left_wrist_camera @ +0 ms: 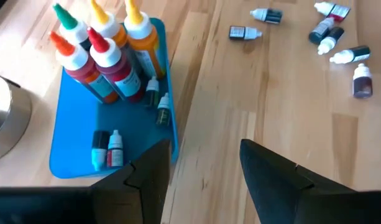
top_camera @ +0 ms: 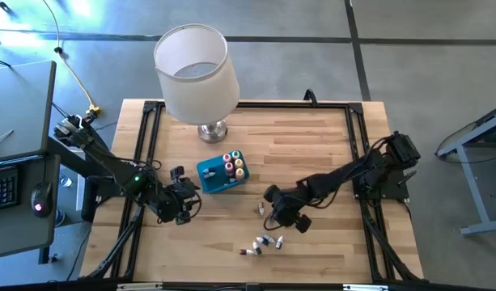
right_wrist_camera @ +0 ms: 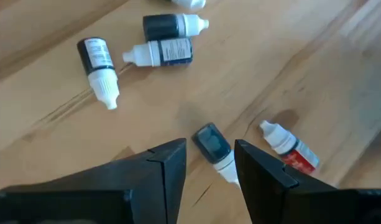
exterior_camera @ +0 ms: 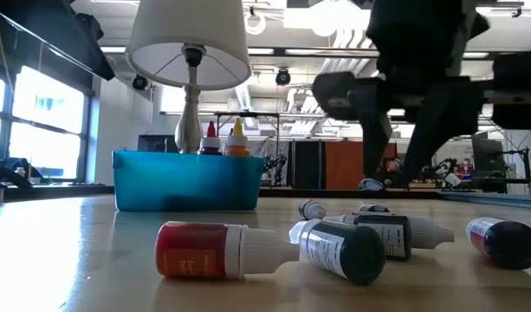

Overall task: Pick & Place food coloring
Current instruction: Put the small blue food coloring bottle into the blue bin

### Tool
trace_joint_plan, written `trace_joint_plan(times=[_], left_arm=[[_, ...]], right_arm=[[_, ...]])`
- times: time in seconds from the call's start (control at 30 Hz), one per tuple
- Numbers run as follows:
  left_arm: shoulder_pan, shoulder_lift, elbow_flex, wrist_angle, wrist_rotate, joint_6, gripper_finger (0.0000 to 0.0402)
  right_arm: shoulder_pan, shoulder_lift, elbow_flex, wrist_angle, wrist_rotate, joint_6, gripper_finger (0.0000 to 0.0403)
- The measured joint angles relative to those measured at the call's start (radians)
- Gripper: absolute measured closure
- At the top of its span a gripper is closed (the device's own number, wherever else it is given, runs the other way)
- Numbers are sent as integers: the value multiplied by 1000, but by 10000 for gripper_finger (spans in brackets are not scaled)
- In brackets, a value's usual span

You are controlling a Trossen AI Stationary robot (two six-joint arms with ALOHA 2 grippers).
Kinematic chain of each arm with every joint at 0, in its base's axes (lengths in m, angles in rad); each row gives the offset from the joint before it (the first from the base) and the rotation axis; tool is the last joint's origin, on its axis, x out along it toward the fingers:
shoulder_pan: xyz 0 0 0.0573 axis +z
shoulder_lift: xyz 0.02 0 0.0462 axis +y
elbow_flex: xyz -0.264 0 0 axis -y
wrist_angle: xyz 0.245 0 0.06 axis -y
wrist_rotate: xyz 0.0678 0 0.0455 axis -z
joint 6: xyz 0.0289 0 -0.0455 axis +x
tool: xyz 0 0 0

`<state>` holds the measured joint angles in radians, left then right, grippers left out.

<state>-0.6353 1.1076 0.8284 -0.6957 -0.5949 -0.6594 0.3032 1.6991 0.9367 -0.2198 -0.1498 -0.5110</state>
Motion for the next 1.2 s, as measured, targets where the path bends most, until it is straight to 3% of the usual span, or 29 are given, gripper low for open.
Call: trace_joint_plan(times=[0.53, 0.67, 1.2], left_arm=[[0, 0, 0, 21, -26, 0, 215], [0, 0, 0, 22, -26, 0, 215], [0, 1, 1, 14, -26, -2, 215]], right_arm=[[-100, 23, -50, 112, -148, -226, 274], [-108, 46, -50, 125, -194, -231, 274], [-110, 162, -46, 192, -214, -237, 285]])
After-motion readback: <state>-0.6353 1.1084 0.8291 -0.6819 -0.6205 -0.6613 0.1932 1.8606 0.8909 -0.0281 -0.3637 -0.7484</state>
